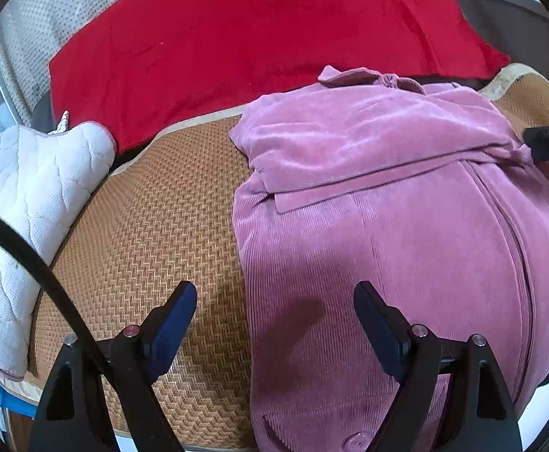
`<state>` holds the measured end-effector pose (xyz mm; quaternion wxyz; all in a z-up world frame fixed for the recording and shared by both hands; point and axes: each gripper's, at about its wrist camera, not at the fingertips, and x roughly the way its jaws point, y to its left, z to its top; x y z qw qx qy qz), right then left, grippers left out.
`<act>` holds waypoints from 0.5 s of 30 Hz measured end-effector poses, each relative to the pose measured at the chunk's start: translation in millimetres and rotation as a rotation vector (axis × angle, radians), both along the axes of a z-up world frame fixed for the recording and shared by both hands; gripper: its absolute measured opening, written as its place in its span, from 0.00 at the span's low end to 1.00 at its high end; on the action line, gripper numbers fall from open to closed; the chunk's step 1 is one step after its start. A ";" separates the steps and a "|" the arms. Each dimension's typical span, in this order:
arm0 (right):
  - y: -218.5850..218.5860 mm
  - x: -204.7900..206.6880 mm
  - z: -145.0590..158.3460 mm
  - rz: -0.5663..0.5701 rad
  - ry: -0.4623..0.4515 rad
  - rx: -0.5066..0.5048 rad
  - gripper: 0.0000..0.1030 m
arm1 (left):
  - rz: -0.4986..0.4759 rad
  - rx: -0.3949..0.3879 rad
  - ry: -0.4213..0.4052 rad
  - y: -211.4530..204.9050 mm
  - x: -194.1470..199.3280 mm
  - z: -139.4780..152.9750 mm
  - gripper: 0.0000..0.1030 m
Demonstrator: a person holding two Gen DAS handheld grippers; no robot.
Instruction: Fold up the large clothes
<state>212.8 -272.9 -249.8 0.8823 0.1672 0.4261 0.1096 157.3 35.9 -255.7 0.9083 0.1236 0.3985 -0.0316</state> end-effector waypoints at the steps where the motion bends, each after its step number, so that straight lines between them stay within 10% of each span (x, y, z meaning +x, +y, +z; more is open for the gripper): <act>1: 2.3 7.9 2.5 -0.008 0.008 -0.014 0.61 | 0.004 -0.001 0.001 -0.1 2.7 0.1 0.83; 15: 16.4 84.0 -10.6 -0.033 0.033 -0.211 0.60 | 0.020 0.013 0.032 -8.7 30.8 -7.7 0.83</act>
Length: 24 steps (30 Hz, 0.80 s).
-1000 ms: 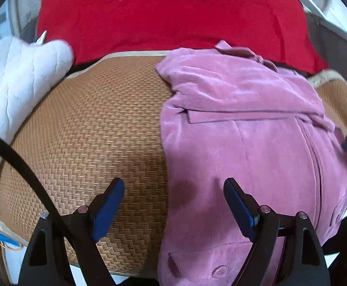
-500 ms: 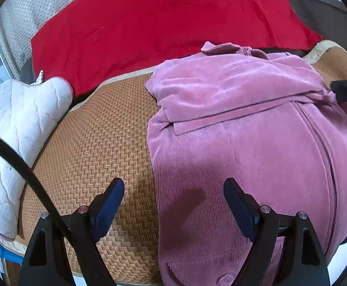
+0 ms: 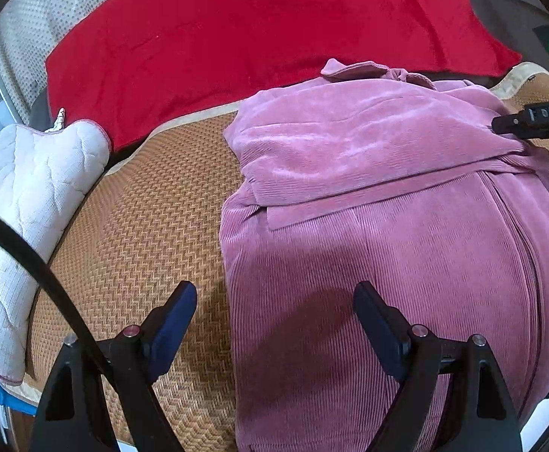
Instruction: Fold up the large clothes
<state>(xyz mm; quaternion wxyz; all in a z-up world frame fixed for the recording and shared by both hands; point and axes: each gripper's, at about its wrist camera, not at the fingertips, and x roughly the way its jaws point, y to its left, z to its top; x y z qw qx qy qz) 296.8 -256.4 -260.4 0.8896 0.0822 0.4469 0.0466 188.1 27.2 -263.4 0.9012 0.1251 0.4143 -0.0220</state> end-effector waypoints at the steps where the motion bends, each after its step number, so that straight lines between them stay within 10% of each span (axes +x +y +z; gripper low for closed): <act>1: 3.3 -1.3 1.6 0.012 -0.011 -0.013 0.55 | -0.002 -0.006 0.004 -0.9 4.8 2.1 0.83; 3: 7.4 -2.8 5.8 0.042 -0.037 -0.004 0.35 | 0.004 -0.027 0.010 0.0 14.1 9.1 0.83; 7: 7.2 -2.8 12.7 0.063 -0.071 0.001 0.29 | 0.022 -0.077 0.033 1.0 49.9 26.2 0.83; 15: -7.5 -3.0 28.9 0.022 -0.170 0.049 0.27 | 0.090 -0.163 0.059 11.4 104.4 10.6 0.83; 24: -13.0 20.1 -0.7 0.000 -0.021 0.106 0.29 | 0.082 -0.156 0.030 10.3 106.6 9.1 0.83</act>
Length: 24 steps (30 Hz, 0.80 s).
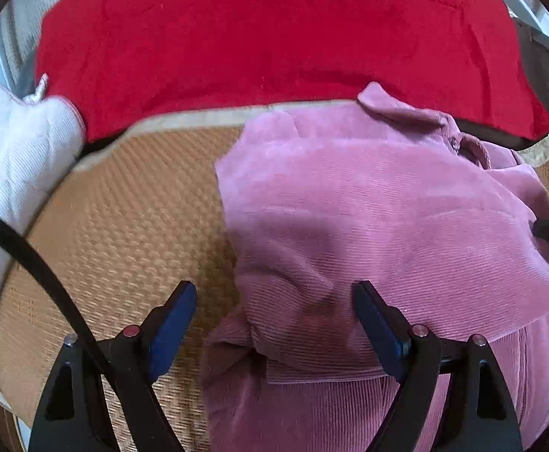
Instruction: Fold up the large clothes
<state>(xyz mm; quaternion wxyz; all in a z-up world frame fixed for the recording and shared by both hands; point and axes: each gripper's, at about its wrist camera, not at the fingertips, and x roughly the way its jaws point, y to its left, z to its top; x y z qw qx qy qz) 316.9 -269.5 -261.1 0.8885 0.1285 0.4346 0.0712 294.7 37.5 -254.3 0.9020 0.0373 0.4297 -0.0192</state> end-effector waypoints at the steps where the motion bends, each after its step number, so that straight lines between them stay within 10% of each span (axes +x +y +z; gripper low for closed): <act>1: 3.6 -1.3 1.5 0.009 -0.001 -0.018 0.29 | -0.007 0.020 -0.038 -1.8 -3.2 6.0 0.83; 6: 5.0 -10.5 7.8 0.006 0.020 0.022 0.35 | -0.009 -0.020 -0.149 -0.4 -8.8 29.8 0.83; 9: 6.2 -16.4 12.3 0.014 0.025 0.065 0.83 | -0.002 -0.050 -0.120 -1.6 0.6 26.1 0.83; 17: -30.8 -30.1 25.8 -0.089 -0.023 0.104 0.81 | -0.029 -0.026 0.009 -22.9 12.5 -1.5 0.84; 24: -75.5 -26.1 16.8 -0.184 0.001 0.242 0.57 | -0.015 -0.017 -0.029 -27.5 6.7 4.2 0.83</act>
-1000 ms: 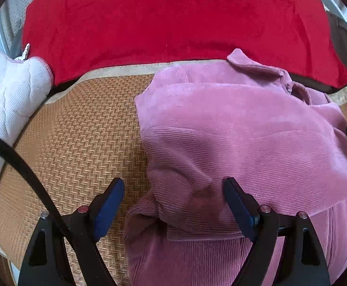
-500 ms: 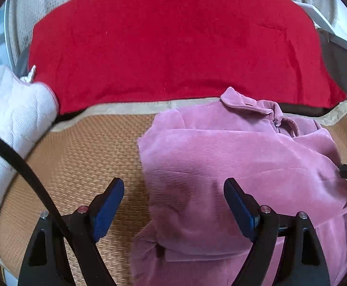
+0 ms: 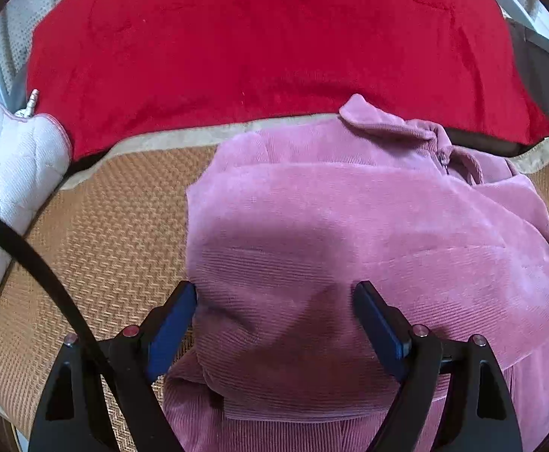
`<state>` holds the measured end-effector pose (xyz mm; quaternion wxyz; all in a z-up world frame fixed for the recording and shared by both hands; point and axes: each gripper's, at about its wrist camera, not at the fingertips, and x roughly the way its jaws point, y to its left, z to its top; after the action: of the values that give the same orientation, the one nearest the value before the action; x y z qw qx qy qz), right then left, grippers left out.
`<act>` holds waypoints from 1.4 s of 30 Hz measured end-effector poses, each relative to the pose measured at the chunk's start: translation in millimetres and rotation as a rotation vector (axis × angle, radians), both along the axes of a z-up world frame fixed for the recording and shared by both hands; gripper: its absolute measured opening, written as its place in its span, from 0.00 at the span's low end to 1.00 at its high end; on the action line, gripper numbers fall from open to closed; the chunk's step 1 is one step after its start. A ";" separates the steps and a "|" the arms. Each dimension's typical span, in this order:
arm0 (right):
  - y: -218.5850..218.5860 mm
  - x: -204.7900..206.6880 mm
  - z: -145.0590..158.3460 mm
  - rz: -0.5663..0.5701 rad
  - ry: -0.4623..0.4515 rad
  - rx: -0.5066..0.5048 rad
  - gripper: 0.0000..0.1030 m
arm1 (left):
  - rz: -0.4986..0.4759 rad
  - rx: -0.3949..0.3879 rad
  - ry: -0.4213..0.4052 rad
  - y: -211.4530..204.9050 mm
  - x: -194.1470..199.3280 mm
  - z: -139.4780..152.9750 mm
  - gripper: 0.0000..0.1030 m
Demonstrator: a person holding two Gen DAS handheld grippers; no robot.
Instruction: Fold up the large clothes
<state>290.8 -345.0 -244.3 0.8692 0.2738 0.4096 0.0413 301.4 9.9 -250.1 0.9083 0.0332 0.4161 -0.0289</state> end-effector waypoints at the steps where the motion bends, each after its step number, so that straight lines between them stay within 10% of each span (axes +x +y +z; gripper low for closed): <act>1: 3.7 1.0 -1.5 0.013 0.006 -0.005 0.54 | 0.000 0.006 -0.026 -1.1 -2.7 4.3 0.83; 11: 32.0 50.3 8.8 0.064 -0.046 -0.236 0.54 | 0.032 0.055 -0.048 -1.6 4.2 2.5 0.83; 19: 18.8 99.0 -17.1 0.038 0.043 -0.207 0.54 | 0.003 0.100 -0.020 -5.9 10.5 -5.9 0.84; 42: 102.5 10.0 -9.9 0.347 0.037 -0.220 0.39 | -0.074 0.122 -0.006 26.7 -26.7 4.4 0.83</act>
<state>300.8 -242.5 -254.2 0.8659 0.1035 0.4687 0.1405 274.8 36.7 -245.7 0.9042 0.1041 0.4126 -0.0368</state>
